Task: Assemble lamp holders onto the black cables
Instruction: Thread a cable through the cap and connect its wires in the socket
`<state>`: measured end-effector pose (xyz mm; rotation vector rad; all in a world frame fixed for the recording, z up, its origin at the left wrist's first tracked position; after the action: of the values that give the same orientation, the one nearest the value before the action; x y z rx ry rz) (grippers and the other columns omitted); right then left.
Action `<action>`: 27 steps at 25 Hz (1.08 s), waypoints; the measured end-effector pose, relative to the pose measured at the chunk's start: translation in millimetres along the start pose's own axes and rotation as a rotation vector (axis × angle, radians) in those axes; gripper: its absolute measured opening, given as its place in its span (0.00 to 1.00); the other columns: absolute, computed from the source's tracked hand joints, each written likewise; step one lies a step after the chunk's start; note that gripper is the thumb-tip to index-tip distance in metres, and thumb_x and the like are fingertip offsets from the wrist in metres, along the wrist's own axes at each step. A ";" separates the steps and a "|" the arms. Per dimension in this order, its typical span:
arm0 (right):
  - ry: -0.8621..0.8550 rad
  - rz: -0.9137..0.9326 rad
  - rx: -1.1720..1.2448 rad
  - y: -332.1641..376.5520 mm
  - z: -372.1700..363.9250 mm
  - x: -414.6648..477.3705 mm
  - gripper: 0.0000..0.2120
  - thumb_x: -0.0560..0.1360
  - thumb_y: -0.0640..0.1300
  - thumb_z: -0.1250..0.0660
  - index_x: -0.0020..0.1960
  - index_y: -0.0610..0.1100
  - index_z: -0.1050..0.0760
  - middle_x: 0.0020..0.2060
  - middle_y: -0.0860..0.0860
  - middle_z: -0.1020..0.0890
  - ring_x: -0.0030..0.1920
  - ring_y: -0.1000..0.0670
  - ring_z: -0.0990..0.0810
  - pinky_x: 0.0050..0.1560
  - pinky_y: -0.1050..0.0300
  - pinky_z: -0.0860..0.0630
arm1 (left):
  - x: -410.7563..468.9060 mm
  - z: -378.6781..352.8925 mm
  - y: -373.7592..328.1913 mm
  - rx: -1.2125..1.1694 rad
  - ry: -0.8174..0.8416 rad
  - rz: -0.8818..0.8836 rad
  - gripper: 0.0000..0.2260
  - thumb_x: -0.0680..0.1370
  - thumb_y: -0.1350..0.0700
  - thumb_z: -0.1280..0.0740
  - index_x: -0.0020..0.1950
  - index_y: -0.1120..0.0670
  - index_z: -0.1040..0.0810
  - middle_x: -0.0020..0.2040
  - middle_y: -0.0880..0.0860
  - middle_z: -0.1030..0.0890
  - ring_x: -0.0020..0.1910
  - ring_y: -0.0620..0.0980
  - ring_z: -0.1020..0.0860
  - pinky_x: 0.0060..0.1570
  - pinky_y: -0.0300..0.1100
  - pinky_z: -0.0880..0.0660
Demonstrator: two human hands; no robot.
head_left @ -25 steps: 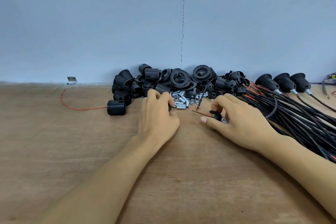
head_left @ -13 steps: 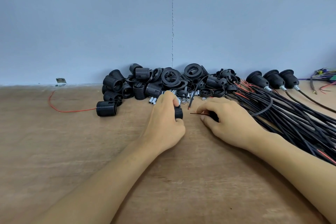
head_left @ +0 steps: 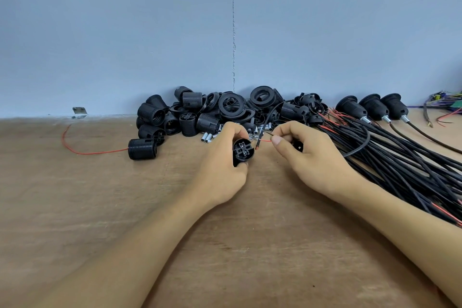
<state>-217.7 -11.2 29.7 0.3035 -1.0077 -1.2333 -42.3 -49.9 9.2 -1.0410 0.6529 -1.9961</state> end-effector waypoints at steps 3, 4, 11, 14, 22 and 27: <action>0.017 -0.015 0.024 2.5 -1.0 -1.0 0.02 0.78 0.48 0.31 0.47 0.53 0.21 0.37 0.54 0.20 0.35 0.50 0.26 0.36 0.65 0.32 | -1.7 -2.6 -1.4 0.012 0.006 -0.043 0.22 0.73 0.70 0.33 0.54 0.45 0.31 0.50 0.45 0.22 0.50 0.43 0.23 0.46 0.31 0.31; 0.029 -0.023 0.031 2.6 -2.1 -1.5 0.01 0.77 0.47 0.30 0.47 0.53 0.20 0.37 0.53 0.19 0.37 0.50 0.24 0.37 0.65 0.32 | -2.0 -3.1 -2.0 0.013 0.006 -0.057 0.22 0.73 0.70 0.33 0.54 0.45 0.31 0.50 0.44 0.23 0.49 0.43 0.24 0.45 0.31 0.31; 0.068 0.005 0.056 3.4 -2.3 -1.3 0.02 0.78 0.46 0.31 0.47 0.51 0.20 0.35 0.53 0.21 0.36 0.57 0.26 0.40 0.64 0.30 | -0.7 -3.6 -1.3 0.023 -0.018 -0.086 0.21 0.72 0.70 0.33 0.54 0.45 0.31 0.48 0.44 0.23 0.49 0.44 0.23 0.44 0.31 0.31; 0.151 0.053 0.034 6.2 -7.5 -3.6 0.03 0.79 0.46 0.33 0.48 0.51 0.21 0.39 0.51 0.19 0.41 0.49 0.23 0.48 0.53 0.26 | -0.6 -3.9 -0.7 0.031 -0.020 -0.104 0.21 0.70 0.70 0.33 0.53 0.46 0.30 0.47 0.44 0.23 0.48 0.44 0.23 0.44 0.32 0.31; 0.135 0.102 -0.009 4.0 -9.3 -3.7 0.03 0.79 0.46 0.32 0.48 0.52 0.20 0.39 0.52 0.18 0.42 0.50 0.21 0.49 0.52 0.26 | -1.1 -4.7 -0.5 0.058 -0.022 -0.118 0.23 0.70 0.68 0.31 0.52 0.42 0.32 0.46 0.42 0.23 0.45 0.43 0.24 0.41 0.30 0.33; 0.130 0.121 -0.051 5.2 -8.8 -2.9 0.03 0.79 0.46 0.32 0.47 0.52 0.21 0.39 0.53 0.18 0.41 0.52 0.22 0.45 0.57 0.27 | -2.8 -3.6 -3.6 0.086 -0.028 -0.123 0.21 0.70 0.67 0.31 0.52 0.44 0.30 0.45 0.42 0.23 0.43 0.40 0.25 0.40 0.29 0.33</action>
<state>-207.5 -9.5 27.0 0.2757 -0.8693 -1.1140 -45.8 -45.3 8.6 -1.0780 0.4933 -2.0919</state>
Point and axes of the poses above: each hand's wrist, its own x-axis towards the middle knuckle, its own z-axis out of the back of the hand, y = z × x, the point moved 4 cm from there along x, towards the middle knuckle
